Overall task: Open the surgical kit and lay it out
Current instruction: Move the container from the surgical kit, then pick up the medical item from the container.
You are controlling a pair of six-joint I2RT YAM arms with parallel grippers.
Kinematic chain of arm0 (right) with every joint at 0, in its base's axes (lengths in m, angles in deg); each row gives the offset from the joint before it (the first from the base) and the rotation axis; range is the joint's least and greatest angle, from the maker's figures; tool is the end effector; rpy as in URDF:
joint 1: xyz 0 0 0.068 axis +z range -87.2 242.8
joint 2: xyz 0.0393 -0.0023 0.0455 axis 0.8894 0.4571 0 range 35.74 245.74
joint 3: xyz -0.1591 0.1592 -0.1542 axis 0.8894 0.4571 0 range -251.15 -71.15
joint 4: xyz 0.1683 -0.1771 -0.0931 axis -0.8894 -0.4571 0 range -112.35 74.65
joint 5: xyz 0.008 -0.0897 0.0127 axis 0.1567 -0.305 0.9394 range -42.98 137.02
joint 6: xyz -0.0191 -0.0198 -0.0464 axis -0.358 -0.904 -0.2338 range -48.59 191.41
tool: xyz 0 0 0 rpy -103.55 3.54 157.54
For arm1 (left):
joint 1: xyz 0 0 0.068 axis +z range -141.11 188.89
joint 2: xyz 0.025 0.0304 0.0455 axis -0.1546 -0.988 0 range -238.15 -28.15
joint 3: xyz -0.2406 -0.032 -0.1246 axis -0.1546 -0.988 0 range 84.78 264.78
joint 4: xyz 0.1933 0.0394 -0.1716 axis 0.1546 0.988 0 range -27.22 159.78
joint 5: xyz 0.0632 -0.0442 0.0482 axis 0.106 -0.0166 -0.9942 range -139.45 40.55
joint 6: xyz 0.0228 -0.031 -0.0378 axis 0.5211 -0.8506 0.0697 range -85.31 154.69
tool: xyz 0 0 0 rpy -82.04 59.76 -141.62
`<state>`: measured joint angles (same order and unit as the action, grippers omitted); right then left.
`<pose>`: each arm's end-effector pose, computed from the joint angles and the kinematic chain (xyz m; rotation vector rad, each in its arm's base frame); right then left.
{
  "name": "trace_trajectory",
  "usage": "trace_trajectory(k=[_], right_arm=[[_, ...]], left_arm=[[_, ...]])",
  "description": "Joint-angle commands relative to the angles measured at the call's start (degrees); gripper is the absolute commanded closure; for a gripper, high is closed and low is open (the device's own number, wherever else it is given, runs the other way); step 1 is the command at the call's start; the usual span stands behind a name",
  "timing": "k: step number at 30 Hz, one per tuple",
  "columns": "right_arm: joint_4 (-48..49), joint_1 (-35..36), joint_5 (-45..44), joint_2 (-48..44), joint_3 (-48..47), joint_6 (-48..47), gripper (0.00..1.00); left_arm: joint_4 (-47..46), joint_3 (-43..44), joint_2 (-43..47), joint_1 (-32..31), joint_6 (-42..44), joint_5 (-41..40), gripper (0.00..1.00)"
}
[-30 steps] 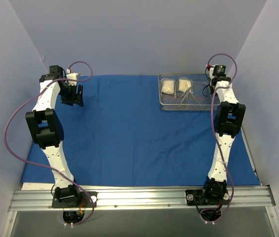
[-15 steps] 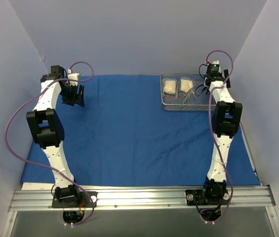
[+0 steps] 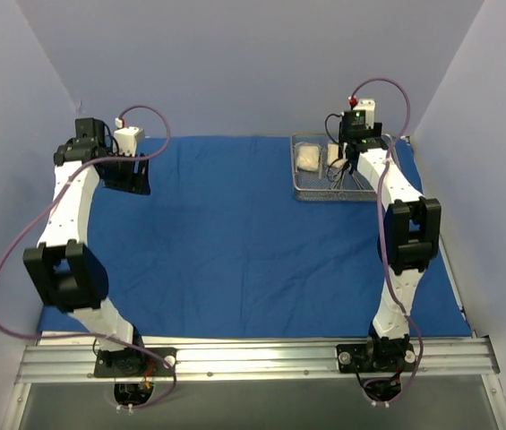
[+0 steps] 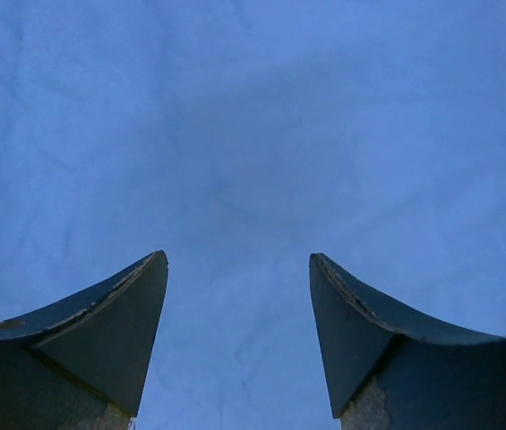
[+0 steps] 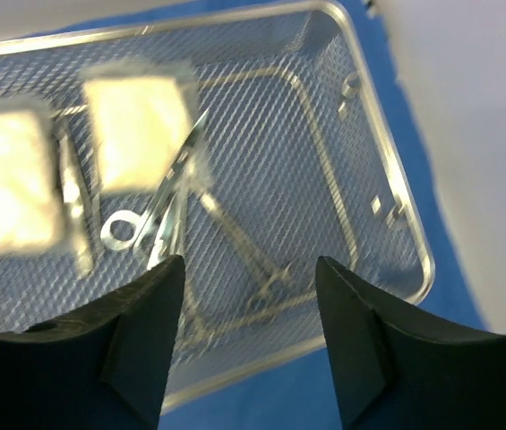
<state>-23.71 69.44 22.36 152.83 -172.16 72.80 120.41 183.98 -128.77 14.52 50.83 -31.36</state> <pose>0.4876 0.0418 0.2943 0.1852 1.9628 -0.3376 0.3698 0.0253 0.3344 0.3446 2.5214 -0.2645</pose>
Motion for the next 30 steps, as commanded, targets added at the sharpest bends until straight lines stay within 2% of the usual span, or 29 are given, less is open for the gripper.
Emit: trace_trajectory(k=[1, 8, 10, 15, 21, 25, 30], right_arm=[[-1.4, 0.9, 2.3, -7.4, 5.5, 11.5, 0.45], [-2.7, 2.5, 7.5, -12.8, 11.5, 16.2, 0.6], [-2.9, 2.5, 9.6, -13.9, 12.2, 16.1, 0.6], [-5.9, 2.9, 9.6, -14.7, 9.7, 15.6, 0.68], [-5.3, 2.9, 5.5, -14.1, 9.4, 16.9, 0.75], [-4.1, 2.8, 3.7, -10.6, 7.9, 17.2, 0.76], [-3.5, 1.7, 5.1, -3.6, 0.5, 16.1, 0.76]], left_arm=[[-2.2, -4.6, 9.6, -1.0, 1.4, 1.1, 0.26], [-10.6, -18.9, 20.2, -5.0, 0.4, -4.3, 0.26], [-11.7, -21.5, 23.0, -7.3, 0.2, -5.4, 0.26], [-13.9, -27.6, 29.4, -7.6, 0.4, -7.1, 0.25], [-14.1, -28.3, 31.5, -7.6, -0.3, -7.3, 0.24], [-14.9, -28.2, 31.2, -7.6, -0.2, -7.0, 0.24], [-16.1, -28.1, 29.3, -8.0, 0.1, -7.0, 0.24]])
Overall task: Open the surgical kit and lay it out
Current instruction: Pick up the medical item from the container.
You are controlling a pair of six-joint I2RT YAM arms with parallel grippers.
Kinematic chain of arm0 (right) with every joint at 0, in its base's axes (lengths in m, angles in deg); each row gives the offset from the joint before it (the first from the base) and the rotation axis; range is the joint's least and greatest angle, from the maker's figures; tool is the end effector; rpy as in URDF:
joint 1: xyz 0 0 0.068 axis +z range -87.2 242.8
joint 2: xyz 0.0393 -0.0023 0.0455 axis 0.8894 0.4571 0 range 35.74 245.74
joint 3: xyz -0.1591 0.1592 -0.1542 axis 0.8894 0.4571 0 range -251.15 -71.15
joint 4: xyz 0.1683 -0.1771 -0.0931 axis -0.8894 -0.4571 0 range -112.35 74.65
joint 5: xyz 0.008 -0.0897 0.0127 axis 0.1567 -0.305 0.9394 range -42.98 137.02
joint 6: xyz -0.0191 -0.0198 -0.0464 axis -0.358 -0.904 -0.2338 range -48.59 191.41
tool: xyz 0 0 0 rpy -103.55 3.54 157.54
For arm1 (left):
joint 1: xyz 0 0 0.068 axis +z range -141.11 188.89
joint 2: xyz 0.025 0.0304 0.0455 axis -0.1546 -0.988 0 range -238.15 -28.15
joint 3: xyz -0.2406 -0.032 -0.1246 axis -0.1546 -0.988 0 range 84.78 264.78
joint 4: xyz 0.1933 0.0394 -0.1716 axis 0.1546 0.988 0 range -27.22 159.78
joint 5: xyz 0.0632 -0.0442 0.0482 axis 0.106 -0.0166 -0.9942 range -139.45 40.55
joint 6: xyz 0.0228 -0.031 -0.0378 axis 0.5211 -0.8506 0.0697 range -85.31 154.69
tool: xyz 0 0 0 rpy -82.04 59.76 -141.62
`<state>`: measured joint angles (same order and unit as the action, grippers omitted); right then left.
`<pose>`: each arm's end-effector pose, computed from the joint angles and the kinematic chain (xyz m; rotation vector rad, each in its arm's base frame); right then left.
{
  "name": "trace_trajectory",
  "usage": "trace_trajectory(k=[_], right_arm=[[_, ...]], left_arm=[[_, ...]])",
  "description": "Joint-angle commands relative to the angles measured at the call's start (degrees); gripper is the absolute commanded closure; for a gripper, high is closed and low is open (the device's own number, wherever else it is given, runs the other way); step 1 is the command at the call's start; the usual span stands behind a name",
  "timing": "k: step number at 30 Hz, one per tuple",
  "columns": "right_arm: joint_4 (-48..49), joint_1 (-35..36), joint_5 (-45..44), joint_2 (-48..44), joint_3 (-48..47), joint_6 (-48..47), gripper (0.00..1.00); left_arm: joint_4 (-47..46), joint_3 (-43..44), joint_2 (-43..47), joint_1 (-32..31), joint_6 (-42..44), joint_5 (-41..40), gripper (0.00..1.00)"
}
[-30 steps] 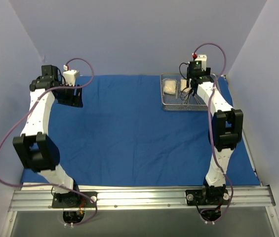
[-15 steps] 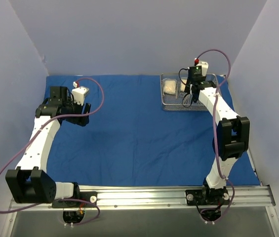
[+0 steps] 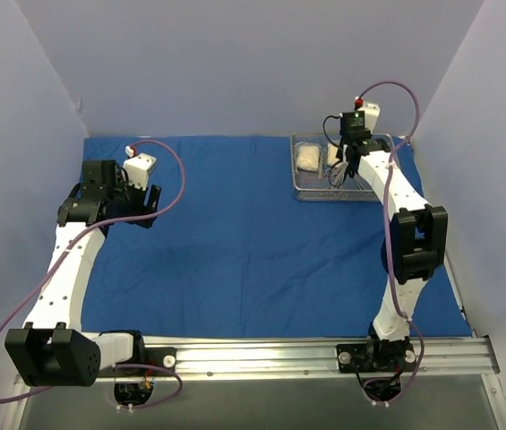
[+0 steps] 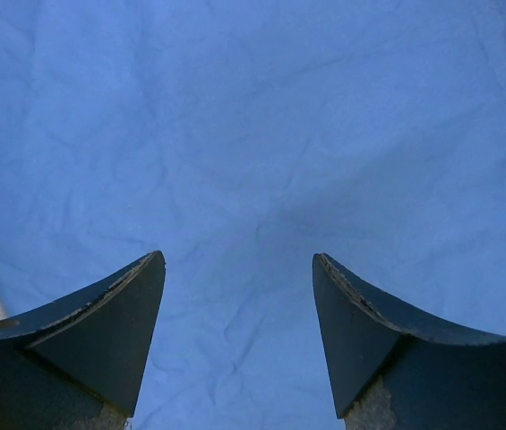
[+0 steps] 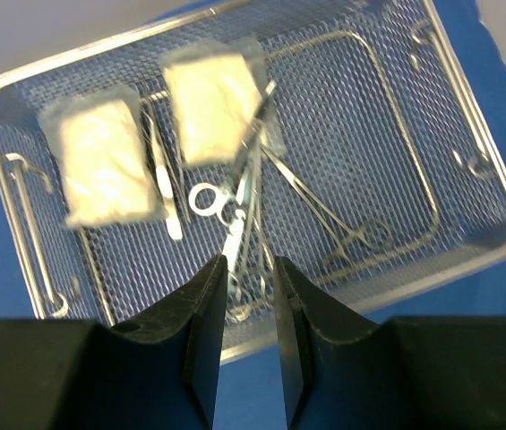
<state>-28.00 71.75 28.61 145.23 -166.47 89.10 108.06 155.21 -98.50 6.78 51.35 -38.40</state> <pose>0.4528 0.0599 0.3119 0.3518 1.9823 -0.0320 0.2525 -0.0162 0.3451 0.4741 2.2949 -0.1025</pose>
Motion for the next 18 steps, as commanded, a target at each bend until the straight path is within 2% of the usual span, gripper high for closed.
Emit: trace_trajectory(k=[1, 5, 8, 11, 12, 18], right_arm=[[0.9, -0.9, 0.4, 5.1, -6.7, -0.5, 0.76], [1.7, -2.9, 6.4, 10.9, -13.7, -4.3, 0.74], [1.8, -3.2, 7.2, 15.6, -18.7, -7.1, 0.71], [1.8, -4.1, 8.1, 20.0, -22.5, -10.0, 0.7], [1.7, -4.3, 8.7, 22.1, -23.5, -10.6, 0.7], [-3.9, -4.6, 10.6, 29.0, -34.5, -15.0, 0.75]], left_arm=[[-3.9, 0.8, -1.5, -0.6, -0.4, 0.4, 0.24], [-0.9, 5.1, -6.9, -1.1, 1.4, 3.3, 0.24], [4.4, 13.1, -13.7, -1.2, 3.1, 0.9, 0.24], [10.6, 26.1, -24.5, -1.2, 1.7, -2.1, 0.25], [11.1, 29.1, -29.5, -1.3, 1.3, -2.1, 0.25], [13.0, 48.1, -44.8, -3.5, -0.3, -0.1, 0.25]])
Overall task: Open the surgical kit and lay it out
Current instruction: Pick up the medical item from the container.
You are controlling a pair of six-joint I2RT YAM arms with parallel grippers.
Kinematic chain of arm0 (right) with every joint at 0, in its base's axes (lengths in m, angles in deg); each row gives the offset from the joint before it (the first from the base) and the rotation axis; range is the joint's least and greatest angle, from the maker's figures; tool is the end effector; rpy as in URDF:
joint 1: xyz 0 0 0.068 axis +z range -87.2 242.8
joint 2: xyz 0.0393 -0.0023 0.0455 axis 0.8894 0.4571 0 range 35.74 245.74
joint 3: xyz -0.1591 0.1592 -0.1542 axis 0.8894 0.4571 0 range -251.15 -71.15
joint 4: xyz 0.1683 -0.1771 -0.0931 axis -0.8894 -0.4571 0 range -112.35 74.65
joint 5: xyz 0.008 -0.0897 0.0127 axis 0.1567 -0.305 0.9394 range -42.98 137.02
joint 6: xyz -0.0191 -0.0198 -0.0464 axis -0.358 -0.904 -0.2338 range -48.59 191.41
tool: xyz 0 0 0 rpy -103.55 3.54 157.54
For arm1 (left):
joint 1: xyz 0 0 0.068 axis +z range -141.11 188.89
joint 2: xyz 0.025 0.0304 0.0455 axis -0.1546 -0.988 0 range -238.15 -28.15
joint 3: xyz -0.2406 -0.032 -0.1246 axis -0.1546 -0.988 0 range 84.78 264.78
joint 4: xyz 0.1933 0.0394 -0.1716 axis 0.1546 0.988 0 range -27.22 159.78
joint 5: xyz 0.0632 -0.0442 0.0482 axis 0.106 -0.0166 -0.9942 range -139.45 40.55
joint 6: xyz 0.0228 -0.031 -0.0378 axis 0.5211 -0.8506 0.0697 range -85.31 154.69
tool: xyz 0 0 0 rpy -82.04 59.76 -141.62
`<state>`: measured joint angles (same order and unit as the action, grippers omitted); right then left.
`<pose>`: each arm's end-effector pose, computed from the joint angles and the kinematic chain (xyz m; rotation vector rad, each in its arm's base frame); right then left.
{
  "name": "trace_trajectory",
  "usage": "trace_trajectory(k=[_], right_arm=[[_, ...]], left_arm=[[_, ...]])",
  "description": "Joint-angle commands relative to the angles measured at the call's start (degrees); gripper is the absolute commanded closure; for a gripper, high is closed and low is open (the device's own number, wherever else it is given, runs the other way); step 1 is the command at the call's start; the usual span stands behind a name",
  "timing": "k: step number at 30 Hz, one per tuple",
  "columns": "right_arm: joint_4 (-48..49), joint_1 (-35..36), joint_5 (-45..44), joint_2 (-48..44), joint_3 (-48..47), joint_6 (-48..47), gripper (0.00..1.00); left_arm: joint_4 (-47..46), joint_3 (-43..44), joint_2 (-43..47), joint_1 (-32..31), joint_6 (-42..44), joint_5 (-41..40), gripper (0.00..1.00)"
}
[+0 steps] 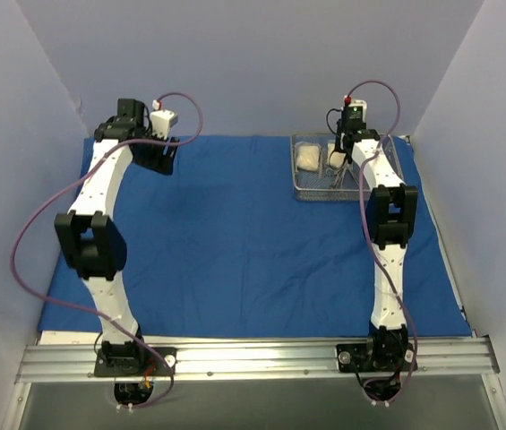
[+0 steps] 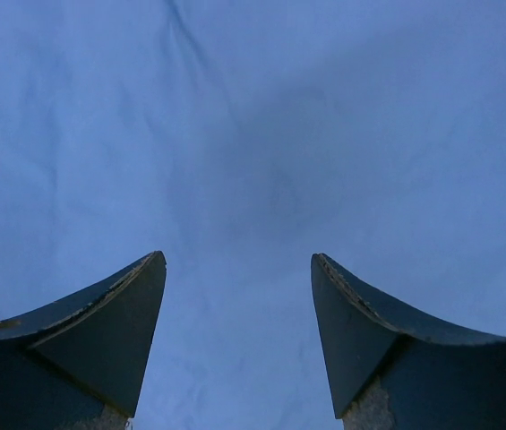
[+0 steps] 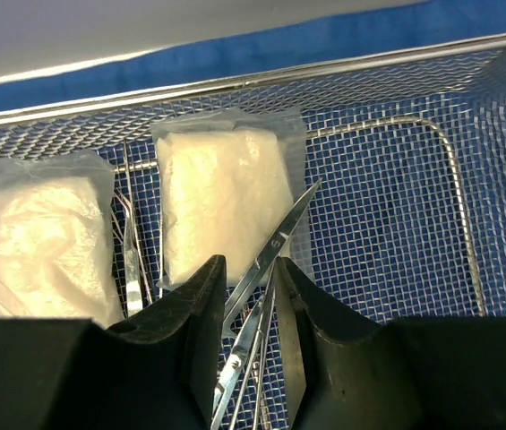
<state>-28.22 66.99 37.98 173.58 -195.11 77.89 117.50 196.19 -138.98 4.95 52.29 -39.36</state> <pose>0.5644 0.0358 0.2410 0.1394 2.0269 -0.0434 0.4207 -0.0353 0.3343 0.5370 2.4403 -0.1229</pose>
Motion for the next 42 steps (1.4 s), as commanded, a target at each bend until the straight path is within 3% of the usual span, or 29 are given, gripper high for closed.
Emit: trace_trajectory(k=[1, 8, 15, 20, 28, 42], right_arm=[[-5.4, 0.2, 1.9, 0.7, -6.5, -3.8, 0.75], [-10.2, 0.2, 1.1, -6.5, 0.6, 5.7, 0.7], [-18.6, 0.6, -2.1, -2.4, 0.6, 18.7, 0.71], [-20.1, 0.0, -1.1, -2.1, 2.5, 18.6, 0.81], [-22.3, -0.2, 1.5, -2.8, 5.9, 16.7, 0.85], [-20.4, -3.3, 5.5, 1.2, 8.3, 15.0, 0.83]], left_arm=[[3.5, 9.0, -5.6, -2.1, -1.6, 0.9, 0.25], [-4.6, 16.6, -13.7, -6.3, -5.3, -2.9, 0.25], [-7.2, 23.0, -20.0, -7.6, -8.6, -6.3, 0.25], [-7.3, 23.7, -21.8, -7.0, -9.2, -7.4, 0.25], [-7.4, 23.7, -22.7, -6.4, -10.3, -5.8, 0.25], [-8.8, 23.4, -22.9, -5.5, -10.7, -5.9, 0.25]])
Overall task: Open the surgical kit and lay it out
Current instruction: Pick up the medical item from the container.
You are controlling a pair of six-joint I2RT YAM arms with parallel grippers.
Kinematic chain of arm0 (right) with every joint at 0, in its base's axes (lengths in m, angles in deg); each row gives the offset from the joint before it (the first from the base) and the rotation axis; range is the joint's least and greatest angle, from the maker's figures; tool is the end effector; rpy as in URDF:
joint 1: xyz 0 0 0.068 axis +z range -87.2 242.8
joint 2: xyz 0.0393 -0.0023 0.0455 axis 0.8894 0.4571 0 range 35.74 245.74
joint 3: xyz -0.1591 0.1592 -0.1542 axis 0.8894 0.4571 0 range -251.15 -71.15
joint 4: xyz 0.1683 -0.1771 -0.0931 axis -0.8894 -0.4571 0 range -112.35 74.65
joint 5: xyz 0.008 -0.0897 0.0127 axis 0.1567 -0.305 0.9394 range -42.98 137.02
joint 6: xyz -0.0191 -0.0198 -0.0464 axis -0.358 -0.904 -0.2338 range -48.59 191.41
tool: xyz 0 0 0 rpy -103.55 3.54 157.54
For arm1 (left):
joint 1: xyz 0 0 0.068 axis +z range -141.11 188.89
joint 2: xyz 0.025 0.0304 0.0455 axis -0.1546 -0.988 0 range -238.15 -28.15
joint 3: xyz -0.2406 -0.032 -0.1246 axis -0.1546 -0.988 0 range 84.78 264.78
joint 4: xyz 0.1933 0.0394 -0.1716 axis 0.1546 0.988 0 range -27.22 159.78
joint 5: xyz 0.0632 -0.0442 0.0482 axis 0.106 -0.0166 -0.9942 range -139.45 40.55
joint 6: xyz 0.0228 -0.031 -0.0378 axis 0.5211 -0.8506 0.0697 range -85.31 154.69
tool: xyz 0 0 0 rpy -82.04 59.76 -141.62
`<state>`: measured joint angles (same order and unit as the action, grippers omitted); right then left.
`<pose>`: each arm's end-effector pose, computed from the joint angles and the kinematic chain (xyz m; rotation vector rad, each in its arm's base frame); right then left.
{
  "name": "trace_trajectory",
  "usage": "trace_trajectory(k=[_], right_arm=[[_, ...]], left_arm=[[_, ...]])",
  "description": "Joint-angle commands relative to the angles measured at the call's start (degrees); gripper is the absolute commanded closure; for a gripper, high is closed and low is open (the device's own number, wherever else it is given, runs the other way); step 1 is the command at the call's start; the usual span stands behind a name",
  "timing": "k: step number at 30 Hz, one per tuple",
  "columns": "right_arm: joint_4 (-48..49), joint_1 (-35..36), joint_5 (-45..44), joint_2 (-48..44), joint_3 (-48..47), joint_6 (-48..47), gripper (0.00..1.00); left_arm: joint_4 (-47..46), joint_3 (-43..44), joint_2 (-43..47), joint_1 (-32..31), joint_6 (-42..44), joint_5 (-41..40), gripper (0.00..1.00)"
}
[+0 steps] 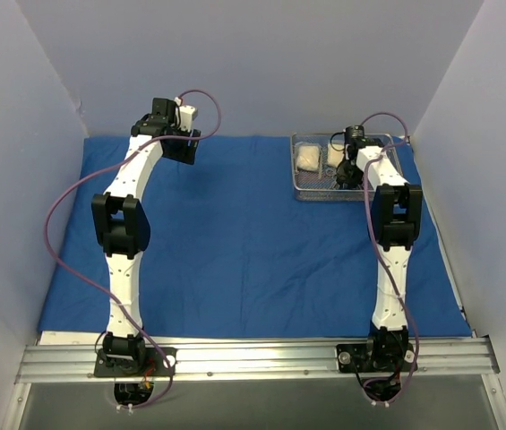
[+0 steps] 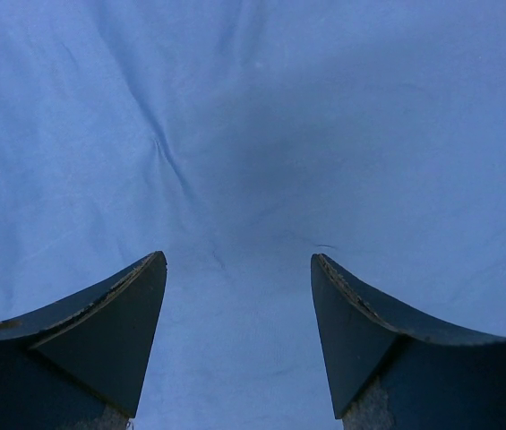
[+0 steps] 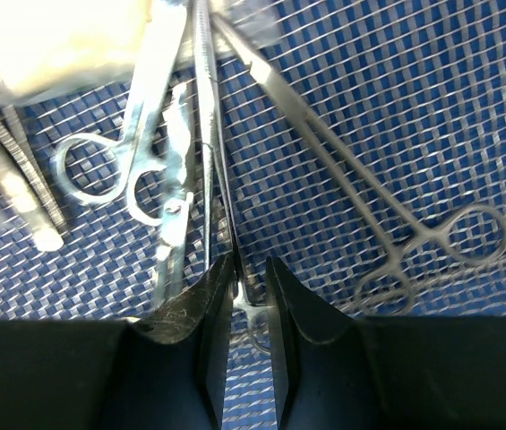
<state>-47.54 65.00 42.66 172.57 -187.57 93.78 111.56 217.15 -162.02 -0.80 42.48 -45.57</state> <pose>0.5294 0.0176 0.1779 0.4671 2.4428 0.0867 0.5116 -0.0899 0.2732 0.4017 2.4147 -0.0976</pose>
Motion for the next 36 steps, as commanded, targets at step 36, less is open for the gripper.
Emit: trace_trajectory(k=[36], right_arm=[[10.2, -1.8, 0.1, -9.3, -1.9, -9.3, 1.0]], left_arm=[[-1.4, 0.9, 5.4, -0.2, 2.2, -5.1, 0.26]])
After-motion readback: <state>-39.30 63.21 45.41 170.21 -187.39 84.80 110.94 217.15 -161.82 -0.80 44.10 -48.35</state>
